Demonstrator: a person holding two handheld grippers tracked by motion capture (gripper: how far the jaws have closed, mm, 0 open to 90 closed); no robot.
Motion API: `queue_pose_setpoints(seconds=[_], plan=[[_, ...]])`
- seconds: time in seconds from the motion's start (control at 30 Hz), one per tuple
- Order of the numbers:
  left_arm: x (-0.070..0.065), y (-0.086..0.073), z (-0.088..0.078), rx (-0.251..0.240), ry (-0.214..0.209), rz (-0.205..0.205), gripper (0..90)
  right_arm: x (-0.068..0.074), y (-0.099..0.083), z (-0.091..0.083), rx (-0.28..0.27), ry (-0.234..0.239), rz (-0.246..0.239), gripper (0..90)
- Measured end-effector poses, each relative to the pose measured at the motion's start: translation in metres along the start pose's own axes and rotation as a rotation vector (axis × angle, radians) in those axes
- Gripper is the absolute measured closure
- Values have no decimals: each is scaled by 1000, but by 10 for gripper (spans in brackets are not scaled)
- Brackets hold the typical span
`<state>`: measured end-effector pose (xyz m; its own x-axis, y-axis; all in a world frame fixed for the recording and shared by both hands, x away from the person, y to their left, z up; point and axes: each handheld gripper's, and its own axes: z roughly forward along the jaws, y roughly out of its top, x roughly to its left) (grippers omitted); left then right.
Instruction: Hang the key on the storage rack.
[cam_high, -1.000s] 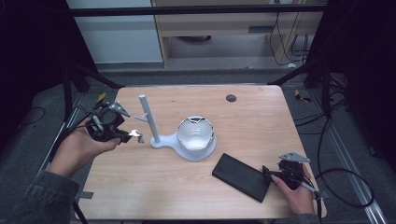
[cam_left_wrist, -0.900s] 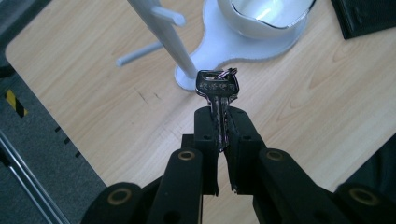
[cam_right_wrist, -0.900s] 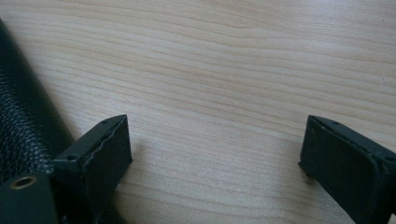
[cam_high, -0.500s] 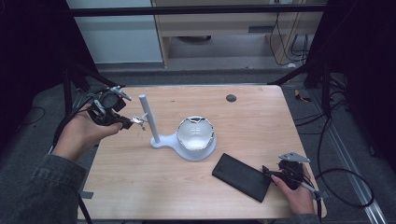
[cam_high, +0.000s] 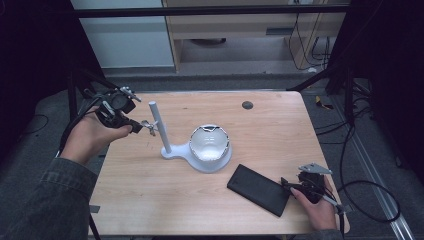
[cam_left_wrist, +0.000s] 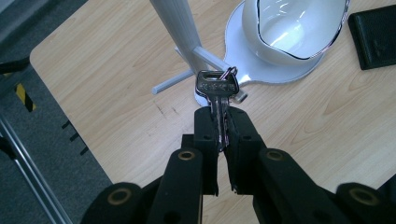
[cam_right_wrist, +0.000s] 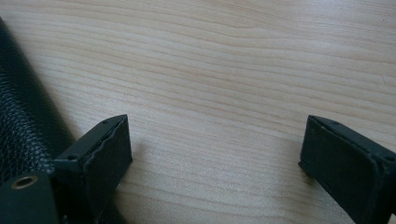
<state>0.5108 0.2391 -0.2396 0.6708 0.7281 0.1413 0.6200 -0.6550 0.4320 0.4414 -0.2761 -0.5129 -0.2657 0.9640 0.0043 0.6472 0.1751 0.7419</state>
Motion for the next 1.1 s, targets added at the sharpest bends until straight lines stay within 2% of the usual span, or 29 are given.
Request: queue_pose_setpoints(seconds=[0.23,0.57,0.83,0.97,1.03,1.1], plan=[[1,1,2,-9,-11,-6,834,0,0,0,0,-1,0,89],[2,9,11,-8,2,-18,834,0,0,0,0,0,-3,89],[8,6,18,-17,-4,-52,833,0,0,0,0,0,-3,89],[8,4,20,-16,2,-47,832,0,0,0,0,0,-3,89],[8,3,19,-27,4,-40,828,0,0,0,0,0,-2,89],[7,2,17,-48,17,-39,768,0,0,0,0,0,-3,89]])
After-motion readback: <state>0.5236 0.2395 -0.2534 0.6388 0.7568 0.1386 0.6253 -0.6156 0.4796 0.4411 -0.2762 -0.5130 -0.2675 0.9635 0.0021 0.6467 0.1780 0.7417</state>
